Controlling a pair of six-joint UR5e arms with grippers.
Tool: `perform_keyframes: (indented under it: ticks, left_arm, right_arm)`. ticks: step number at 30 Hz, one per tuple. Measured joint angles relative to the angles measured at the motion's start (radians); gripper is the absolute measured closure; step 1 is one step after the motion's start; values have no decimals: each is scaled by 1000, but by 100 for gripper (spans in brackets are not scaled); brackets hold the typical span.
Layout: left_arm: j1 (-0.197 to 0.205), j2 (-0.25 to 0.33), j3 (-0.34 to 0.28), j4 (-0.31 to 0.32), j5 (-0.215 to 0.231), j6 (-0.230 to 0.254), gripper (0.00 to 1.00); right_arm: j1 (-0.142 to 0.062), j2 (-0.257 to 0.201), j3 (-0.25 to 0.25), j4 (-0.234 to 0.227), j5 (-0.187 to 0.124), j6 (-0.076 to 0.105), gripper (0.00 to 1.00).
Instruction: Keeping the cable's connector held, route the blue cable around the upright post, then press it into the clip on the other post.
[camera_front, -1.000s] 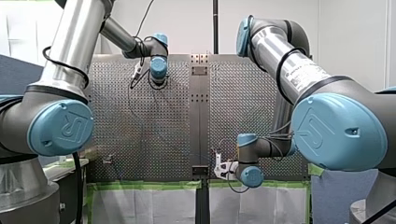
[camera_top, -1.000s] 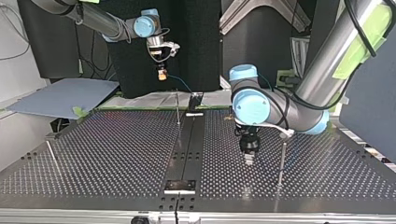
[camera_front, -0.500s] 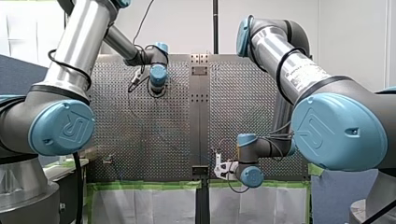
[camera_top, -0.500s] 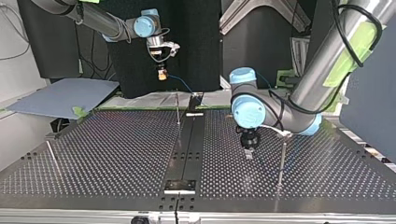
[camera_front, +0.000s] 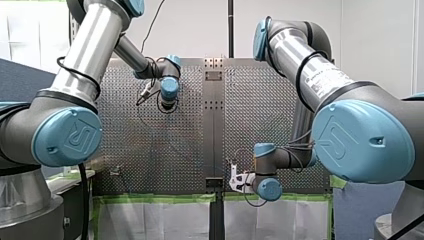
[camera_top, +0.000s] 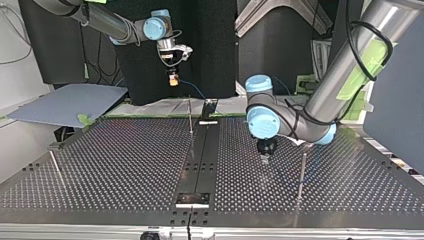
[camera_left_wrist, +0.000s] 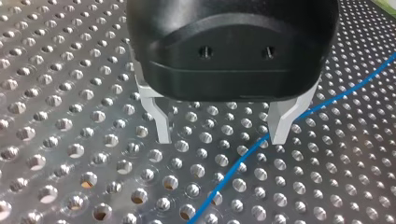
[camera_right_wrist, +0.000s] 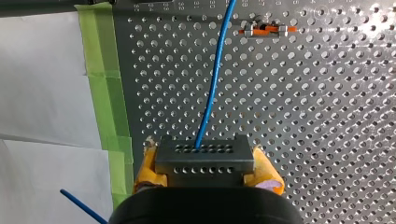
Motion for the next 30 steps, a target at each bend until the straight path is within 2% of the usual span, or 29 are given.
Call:
perform_keyframes:
  ticks: [6, 17, 22, 30]
  left_arm:
    - [-4, -24, 0, -10, -4, 24, 0]
    - [-30, -111, 0, -30, -82, 104, 0]
    - [-30, -141, 0, -29, -110, 115, 0]
    - [-33, -176, 0, -36, -121, 123, 0]
  right_arm:
    - [0, 0, 0, 0, 1, 0, 100]
    - [0, 0, 0, 3, 1, -1, 100]
    - [0, 0, 0, 0, 1, 0, 100]
    - [0, 0, 0, -1, 1, 0, 100]
